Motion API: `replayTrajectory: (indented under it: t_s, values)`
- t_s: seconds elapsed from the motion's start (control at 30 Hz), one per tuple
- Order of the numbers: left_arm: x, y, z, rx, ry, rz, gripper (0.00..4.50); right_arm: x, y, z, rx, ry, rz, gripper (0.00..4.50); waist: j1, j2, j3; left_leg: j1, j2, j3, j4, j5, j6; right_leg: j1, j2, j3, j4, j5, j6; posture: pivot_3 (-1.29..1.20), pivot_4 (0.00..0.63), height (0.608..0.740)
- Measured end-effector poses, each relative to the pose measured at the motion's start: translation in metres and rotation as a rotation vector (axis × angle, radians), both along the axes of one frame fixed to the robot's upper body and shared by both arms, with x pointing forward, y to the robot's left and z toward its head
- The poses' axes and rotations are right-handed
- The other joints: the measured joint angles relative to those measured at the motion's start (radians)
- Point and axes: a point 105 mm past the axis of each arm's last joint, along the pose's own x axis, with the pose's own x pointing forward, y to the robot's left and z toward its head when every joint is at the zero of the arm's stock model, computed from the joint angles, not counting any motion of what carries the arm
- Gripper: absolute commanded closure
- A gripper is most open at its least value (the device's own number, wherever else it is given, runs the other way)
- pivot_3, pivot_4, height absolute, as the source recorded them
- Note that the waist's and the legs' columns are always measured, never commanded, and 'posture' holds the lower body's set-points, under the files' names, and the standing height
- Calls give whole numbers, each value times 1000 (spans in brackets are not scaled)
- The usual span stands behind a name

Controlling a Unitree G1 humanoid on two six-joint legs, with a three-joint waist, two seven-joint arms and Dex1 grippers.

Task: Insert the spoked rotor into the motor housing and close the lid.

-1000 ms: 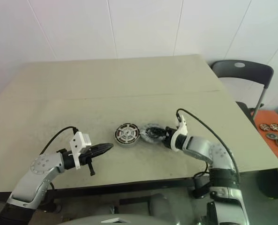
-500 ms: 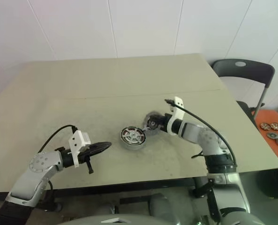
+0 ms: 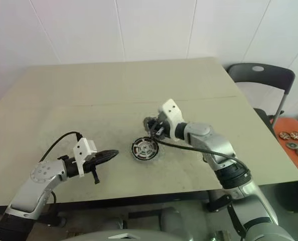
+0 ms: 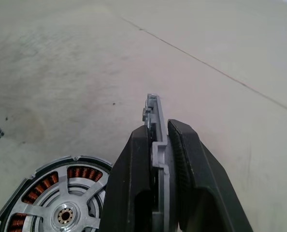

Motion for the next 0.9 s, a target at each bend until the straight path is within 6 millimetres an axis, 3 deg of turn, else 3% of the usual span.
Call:
replayTrajectory:
  t_s: [0.27, 0.4, 0.57, 0.73, 0.9]
  values:
    - [4, 2, -1, 6, 1, 7, 4500, -10, 1, -11, -41, 6, 79, 1660, 2, 0, 0, 0, 0, 0, 0, 0, 0, 0, 0, 0, 1, 1, 0, 0, 0, 740]
    - [6, 4, -4, 21, 6, 17, 4500, -24, 4, -13, -1, 96, 181, 1660, 3, 0, 0, 0, 0, 0, 0, 0, 0, 0, 0, 0, 2, 1, 0, 0, 0, 740]
    - [11, 8, -9, 43, 12, 27, 4500, -34, 2, 0, 171, 241, 258, 1660, 3, -1, 0, 1, 0, -1, 1, 0, 0, 0, 0, 0, 5, 1, 0, 0, 0, 740]
    - [16, 7, -3, 47, -16, 18, 4500, -26, 5, 18, 369, 328, 233, 1660, 2, -1, 0, 4, -1, -1, 2, 0, 0, 0, 0, 0, 11, 0, 1, 0, 0, 740]
    - [16, 8, -7, 48, -6, 21, 4500, -18, -1, 16, 449, 395, 156, 1660, 0, -1, 0, 4, -1, -1, 2, 0, 0, 0, 0, 0, 12, 0, 1, 0, 0, 740]
